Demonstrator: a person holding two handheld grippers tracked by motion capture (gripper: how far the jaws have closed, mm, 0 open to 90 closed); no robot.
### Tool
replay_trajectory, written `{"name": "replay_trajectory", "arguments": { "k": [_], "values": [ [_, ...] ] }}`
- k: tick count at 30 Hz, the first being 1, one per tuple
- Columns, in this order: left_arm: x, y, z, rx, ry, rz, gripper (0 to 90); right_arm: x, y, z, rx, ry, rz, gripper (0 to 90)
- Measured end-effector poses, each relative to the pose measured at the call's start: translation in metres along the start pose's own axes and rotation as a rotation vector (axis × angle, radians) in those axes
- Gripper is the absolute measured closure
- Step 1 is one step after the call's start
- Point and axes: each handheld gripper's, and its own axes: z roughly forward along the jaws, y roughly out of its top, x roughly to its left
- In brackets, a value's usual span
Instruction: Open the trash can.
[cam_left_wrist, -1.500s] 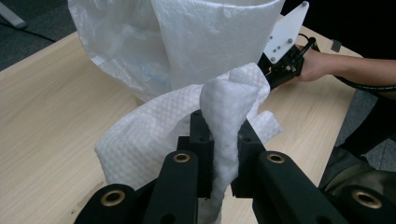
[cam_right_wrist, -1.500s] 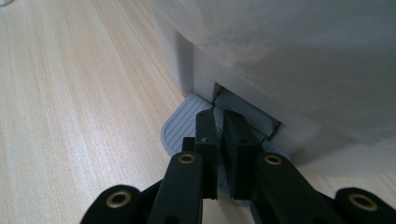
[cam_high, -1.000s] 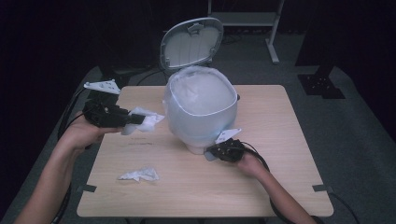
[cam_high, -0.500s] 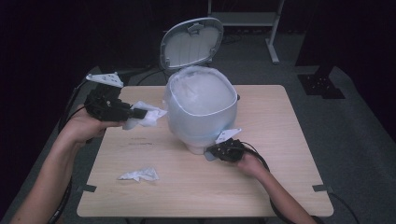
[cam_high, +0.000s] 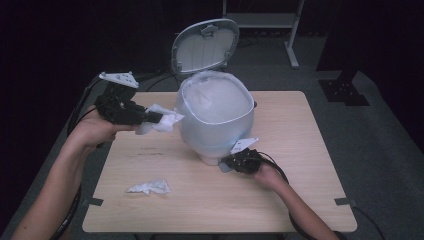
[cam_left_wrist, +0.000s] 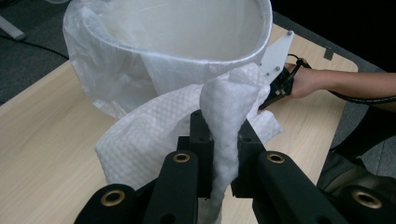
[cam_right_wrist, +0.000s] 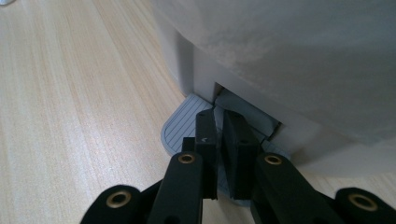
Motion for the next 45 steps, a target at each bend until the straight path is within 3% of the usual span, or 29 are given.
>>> {"name": "replay_trajectory", "arguments": {
  "k": [32, 45],
  "values": [
    [-0.004, 0.04, 0.015, 0.038, -0.021, 0.041, 82.2, -0.001, -0.001, 0.0, -0.005, 0.003, 0.007, 84.3],
    [-0.006, 0.058, 0.029, 0.056, -0.032, 0.056, 82.1, -0.001, -0.001, 0.0, -0.005, 0.004, 0.012, 84.3]
  ]
}}
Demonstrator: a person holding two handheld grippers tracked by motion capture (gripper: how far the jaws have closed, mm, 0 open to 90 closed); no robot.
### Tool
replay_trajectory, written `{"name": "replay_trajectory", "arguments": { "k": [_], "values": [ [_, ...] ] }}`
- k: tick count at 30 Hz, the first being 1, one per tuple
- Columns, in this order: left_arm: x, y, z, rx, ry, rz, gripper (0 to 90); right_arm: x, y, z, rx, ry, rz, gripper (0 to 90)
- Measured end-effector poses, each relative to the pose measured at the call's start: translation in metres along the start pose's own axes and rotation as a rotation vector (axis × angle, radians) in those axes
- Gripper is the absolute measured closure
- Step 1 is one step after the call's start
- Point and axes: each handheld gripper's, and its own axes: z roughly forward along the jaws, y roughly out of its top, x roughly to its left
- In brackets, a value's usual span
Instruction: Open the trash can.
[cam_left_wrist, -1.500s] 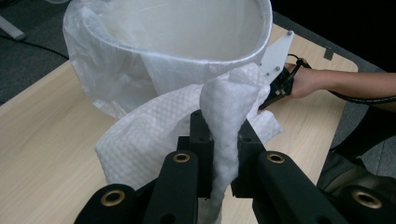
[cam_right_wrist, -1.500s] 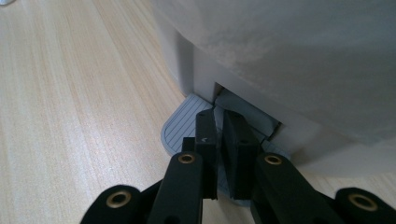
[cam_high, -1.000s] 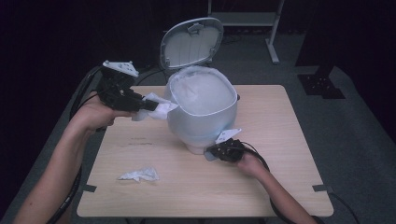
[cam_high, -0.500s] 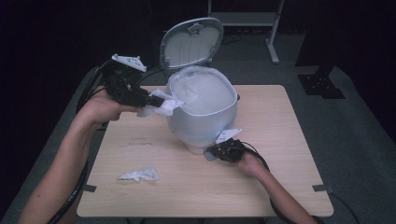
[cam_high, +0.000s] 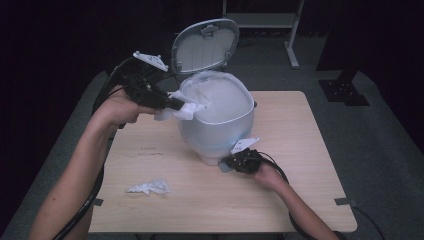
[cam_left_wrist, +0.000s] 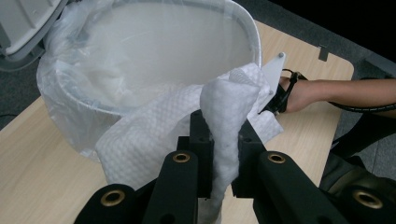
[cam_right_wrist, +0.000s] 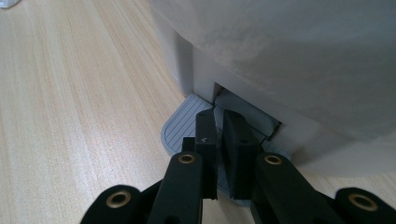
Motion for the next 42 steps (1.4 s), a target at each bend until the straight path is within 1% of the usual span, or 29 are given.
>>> {"name": "replay_trajectory", "arguments": {
  "k": [4, 13, 17, 19, 21, 26, 28, 29, 32, 38, 42],
  "values": [
    [-0.002, 0.005, 0.003, -0.002, -0.008, 0.008, 82.1, 0.0, 0.0, 0.0, 0.001, 0.0, -0.001, 84.3],
    [-0.002, 0.016, 0.009, 0.004, -0.007, 0.018, 82.1, 0.0, 0.0, 0.0, -0.001, 0.002, -0.002, 84.3],
    [0.001, 0.019, 0.011, 0.004, -0.006, 0.011, 82.1, 0.0, 0.0, 0.0, -0.002, 0.002, -0.003, 84.3],
    [0.002, 0.02, 0.012, 0.0, -0.008, 0.002, 82.1, 0.0, 0.0, 0.0, -0.002, 0.002, -0.003, 84.3],
    [0.003, 0.021, 0.013, -0.003, -0.018, 0.003, 82.1, 0.0, 0.0, 0.0, -0.002, 0.002, -0.003, 84.3],
    [0.003, 0.025, 0.016, 0.0, -0.021, 0.0, 82.1, 0.0, 0.0, 0.0, -0.001, 0.001, -0.003, 84.3],
    [0.002, 0.027, 0.018, 0.001, -0.02, 0.002, 82.1, 0.0, 0.0, 0.0, -0.002, 0.002, -0.003, 84.3],
    [0.002, 0.029, 0.019, 0.011, -0.02, 0.011, 82.1, 0.0, 0.0, 0.0, -0.002, 0.002, -0.004, 84.3],
    [0.0, 0.034, 0.022, 0.014, -0.019, 0.014, 82.1, 0.0, 0.0, 0.0, -0.001, 0.002, -0.004, 84.3],
    [-0.003, 0.043, 0.029, 0.02, -0.028, 0.03, 82.0, 0.0, 0.0, 0.0, -0.001, 0.003, -0.005, 84.3],
    [-0.003, 0.049, 0.034, 0.023, -0.032, 0.029, 82.0, 0.0, 0.0, 0.0, 0.0, 0.002, -0.005, 84.3]
  ]
}}
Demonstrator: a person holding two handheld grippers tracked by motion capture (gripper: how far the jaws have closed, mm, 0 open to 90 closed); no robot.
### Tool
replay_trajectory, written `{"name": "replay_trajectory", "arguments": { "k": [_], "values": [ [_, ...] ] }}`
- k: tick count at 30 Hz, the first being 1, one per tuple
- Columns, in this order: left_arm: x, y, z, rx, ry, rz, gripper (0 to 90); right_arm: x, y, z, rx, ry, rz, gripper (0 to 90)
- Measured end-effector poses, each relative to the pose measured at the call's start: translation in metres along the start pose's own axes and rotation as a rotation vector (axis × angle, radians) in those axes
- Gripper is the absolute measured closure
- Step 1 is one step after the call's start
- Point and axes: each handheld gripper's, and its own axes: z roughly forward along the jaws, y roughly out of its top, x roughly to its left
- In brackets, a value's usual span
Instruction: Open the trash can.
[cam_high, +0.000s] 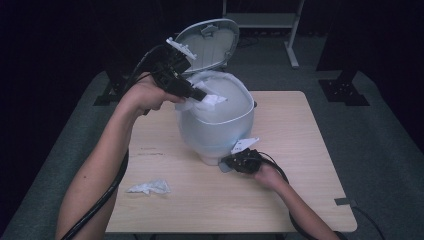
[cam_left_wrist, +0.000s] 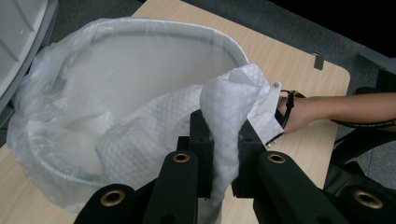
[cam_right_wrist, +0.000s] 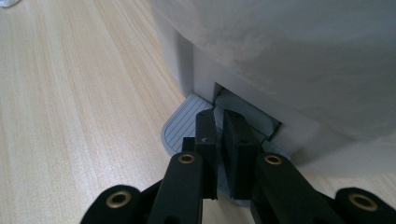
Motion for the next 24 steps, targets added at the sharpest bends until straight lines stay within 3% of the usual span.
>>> {"name": "replay_trajectory", "arguments": {
  "k": [24],
  "values": [
    [0.005, 0.025, 0.02, 0.024, -0.013, 0.015, 82.0, -0.001, -0.001, 0.0, -0.01, 0.008, -0.006, 84.2]
  ]
}}
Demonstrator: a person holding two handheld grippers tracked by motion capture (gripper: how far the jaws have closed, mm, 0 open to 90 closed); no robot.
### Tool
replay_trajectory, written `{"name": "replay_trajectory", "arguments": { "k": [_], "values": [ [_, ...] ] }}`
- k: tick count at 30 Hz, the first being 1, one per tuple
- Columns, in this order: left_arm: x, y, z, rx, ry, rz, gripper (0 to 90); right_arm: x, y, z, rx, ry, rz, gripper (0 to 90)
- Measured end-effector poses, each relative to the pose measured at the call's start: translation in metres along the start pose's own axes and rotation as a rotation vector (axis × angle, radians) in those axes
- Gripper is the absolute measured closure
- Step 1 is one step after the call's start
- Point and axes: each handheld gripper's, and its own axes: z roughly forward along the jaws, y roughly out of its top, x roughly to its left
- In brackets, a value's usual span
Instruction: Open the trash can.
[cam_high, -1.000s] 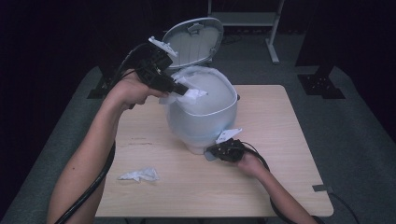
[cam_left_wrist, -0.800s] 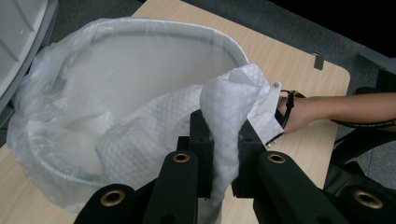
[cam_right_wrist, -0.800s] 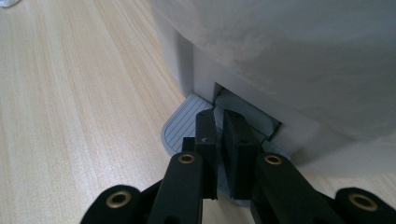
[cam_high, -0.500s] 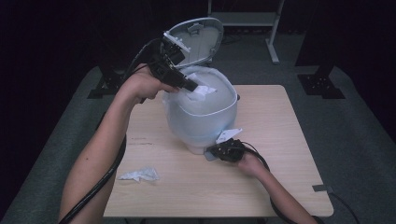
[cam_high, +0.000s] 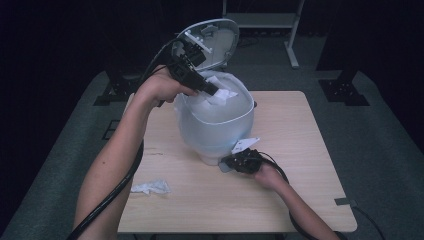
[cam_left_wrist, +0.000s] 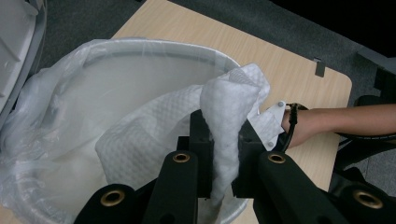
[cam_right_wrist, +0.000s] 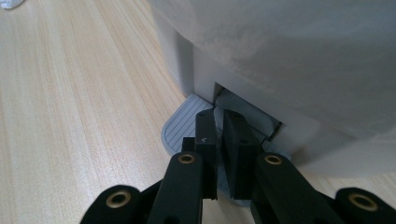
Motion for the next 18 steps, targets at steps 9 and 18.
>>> {"name": "replay_trajectory", "arguments": {
  "k": [9, 18],
  "values": [
    [0.005, 0.005, 0.009, 0.005, -0.004, -0.007, 82.0, 0.0, 0.0, 0.0, -0.002, 0.003, 0.004, 84.2],
    [0.01, 0.007, 0.016, 0.011, 0.0, -0.008, 82.0, 0.0, -0.001, 0.0, -0.004, 0.003, 0.007, 84.2]
  ]
}}
